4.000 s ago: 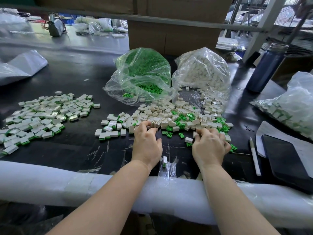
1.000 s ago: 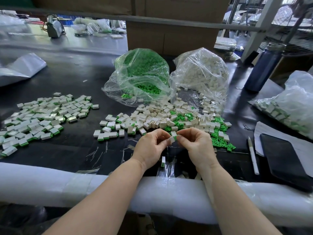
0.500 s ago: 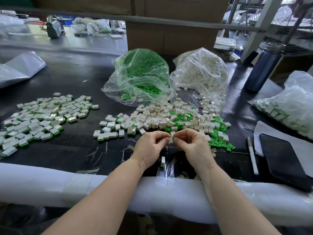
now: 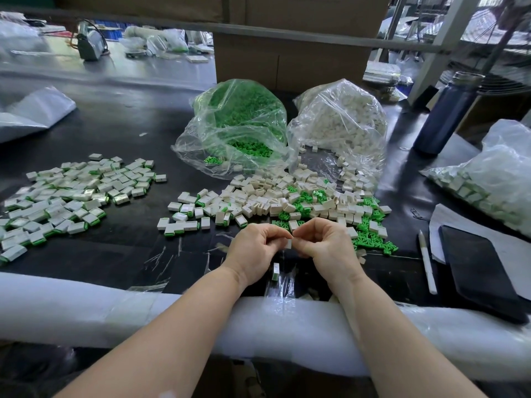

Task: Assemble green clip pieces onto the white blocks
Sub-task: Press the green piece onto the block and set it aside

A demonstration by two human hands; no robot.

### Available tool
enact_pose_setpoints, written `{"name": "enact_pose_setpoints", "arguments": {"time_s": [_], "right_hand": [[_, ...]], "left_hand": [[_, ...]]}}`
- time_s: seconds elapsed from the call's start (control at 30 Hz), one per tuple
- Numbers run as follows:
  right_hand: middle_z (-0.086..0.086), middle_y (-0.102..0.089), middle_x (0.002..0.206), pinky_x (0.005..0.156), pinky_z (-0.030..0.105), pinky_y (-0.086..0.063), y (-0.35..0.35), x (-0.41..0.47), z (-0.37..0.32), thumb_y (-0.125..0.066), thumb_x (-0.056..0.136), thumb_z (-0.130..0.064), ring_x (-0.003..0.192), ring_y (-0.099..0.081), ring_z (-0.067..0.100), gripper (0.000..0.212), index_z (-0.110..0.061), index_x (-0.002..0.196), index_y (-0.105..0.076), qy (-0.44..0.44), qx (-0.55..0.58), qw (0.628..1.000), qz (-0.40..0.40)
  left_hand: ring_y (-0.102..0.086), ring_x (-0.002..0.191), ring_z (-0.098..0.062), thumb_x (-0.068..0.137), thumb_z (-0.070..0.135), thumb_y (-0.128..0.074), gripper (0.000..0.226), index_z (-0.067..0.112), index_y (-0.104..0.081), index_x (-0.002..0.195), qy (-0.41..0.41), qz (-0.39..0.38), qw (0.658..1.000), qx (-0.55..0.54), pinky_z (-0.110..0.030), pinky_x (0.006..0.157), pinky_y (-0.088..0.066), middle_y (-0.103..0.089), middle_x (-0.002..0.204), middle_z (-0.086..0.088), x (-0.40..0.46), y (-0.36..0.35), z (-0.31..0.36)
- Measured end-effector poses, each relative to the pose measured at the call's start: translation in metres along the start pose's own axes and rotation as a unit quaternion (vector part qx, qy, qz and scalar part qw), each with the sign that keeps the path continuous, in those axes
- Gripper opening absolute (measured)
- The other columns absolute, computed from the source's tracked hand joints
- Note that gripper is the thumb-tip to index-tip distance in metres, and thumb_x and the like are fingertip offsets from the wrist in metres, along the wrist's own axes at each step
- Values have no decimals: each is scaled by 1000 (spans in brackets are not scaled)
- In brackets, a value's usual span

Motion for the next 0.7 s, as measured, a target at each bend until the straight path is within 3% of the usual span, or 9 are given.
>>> {"name": "enact_pose_setpoints", "arguments": {"time_s": [0.17, 0.27, 0.4, 0.47, 0.53, 0.6, 0.7], "right_hand": [[4, -64, 65, 52, 13, -47, 2, 1, 1, -68, 77, 7, 53, -61, 3, 17, -9, 73, -64, 1, 40, 999, 14], [1, -65, 63, 51, 12, -47, 3, 3, 0, -67, 79, 5, 52, -60, 2, 17, -10, 73, -65, 3, 52, 999, 18], [-1, -65, 61, 49, 12, -46, 3, 2, 1, -66, 81, 5, 51, -61, 1, 15, -9, 75, -65, 3, 63, 998, 20], [-3, -66, 60, 49, 11, -46, 4, 2, -1, -66, 82, 1, 51, -61, 1, 13, -10, 76, -66, 9, 59, 998, 18], [-3, -68, 59, 49, 12, -47, 4, 1, -2, -65, 84, -1, 51, -61, 2, 11, -10, 77, -67, 13, 75, 997, 10], [-3, -69, 59, 49, 12, -47, 4, 1, -4, -64, 84, -1, 51, -62, 3, 12, -10, 78, -67, 16, 79, 997, 1], [-2, -67, 60, 50, 13, -47, 4, 1, -2, -64, 85, -2, 51, -60, 1, 14, -13, 77, -66, 14, 48, 999, 7]], "left_hand": [[-64, 90, -15, 89, 14, -61, 15, 27, -70, 89, -20, 6, 1000, -18, -38, 90, -50, -70, 89, 3, 1, 0, 2], [-59, 75, -17, 89, 16, -61, 18, 33, -63, 94, -47, 14, 999, -21, -39, 80, -52, -65, 82, 5, 1, 0, 4], [-51, 62, -3, 82, 16, -69, 28, 39, -54, 85, -61, 8, 998, 13, -24, 70, -50, -59, 76, 11, 2, -1, 2], [-52, 65, -2, 83, 18, -68, 18, 34, -59, 86, -57, 17, 998, 6, -21, 71, -48, -60, 78, 10, 2, 1, 2], [-60, 77, -11, 87, 22, -64, 6, 24, -65, 92, -45, 20, 999, -14, -27, 80, -51, -65, 85, 4, 3, 2, 0], [-64, 87, -18, 90, 26, -60, 12, 18, -67, 95, -31, 15, 999, -27, -37, 87, -50, -69, 90, -1, 3, 3, -1], [-65, 89, -15, 91, 26, -57, 10, 23, -66, 92, -23, -6, 999, -31, -40, 89, -50, -71, 90, 1, 2, 1, 0]]}}
Point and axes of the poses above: each hand's wrist, its own x-axis towards the middle knuckle, its own y-axis out of the back of the hand, z = x × y, the point moved 7 cm from there along x, towards the middle knuckle
